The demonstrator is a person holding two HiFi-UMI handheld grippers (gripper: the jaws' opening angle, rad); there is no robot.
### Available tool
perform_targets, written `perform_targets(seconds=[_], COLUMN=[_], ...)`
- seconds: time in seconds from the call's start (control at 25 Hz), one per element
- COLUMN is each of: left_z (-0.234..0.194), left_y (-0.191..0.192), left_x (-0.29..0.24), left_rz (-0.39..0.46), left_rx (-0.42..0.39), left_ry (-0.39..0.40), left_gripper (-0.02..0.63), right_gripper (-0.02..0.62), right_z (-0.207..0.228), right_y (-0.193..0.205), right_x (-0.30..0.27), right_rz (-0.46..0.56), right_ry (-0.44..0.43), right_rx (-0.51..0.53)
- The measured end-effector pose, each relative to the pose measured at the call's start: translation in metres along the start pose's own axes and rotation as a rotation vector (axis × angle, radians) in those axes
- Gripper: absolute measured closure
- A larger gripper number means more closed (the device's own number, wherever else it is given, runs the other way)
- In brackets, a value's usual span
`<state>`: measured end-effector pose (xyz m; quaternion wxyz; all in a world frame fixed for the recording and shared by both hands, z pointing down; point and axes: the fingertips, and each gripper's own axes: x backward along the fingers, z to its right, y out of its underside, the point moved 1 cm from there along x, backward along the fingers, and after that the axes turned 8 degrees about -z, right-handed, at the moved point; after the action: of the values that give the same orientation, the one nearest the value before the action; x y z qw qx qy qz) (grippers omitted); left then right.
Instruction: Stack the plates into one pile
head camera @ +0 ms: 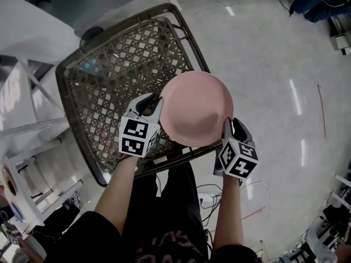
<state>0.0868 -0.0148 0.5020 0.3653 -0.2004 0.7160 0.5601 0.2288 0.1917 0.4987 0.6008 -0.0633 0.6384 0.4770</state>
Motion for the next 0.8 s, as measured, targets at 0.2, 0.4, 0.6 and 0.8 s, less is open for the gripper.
perform_targets(seconds=[0.2, 0.4, 0.6, 0.8], left_z=[0.0, -0.003, -0.011, -0.016], left_y=[-0.002, -0.006, -0.01, -0.013], left_x=[0.006, 0.013, 0.027, 0.044], left_rz=[0.009, 0.026, 0.055, 0.079], left_rx=[-0.005, -0.002, 0.011, 0.029], left_ry=[-0.007, -0.007, -0.017, -0.019], left_gripper=[0.52, 0.532, 0.571, 0.61], right_gripper=[0.498, 0.561, 0.583, 0.584], right_z=[0.003, -0.003, -0.016, -0.035], right_y=[-0.008, -0.018, -0.031, -0.043], right_x=[0.009, 0.016, 0.023, 0.03], right_rz=[0.026, 0.071, 0.11, 0.138], right_ry=[0.013, 0.014, -0.016, -0.066], right_rx=[0.015, 0.03, 0.048, 0.078])
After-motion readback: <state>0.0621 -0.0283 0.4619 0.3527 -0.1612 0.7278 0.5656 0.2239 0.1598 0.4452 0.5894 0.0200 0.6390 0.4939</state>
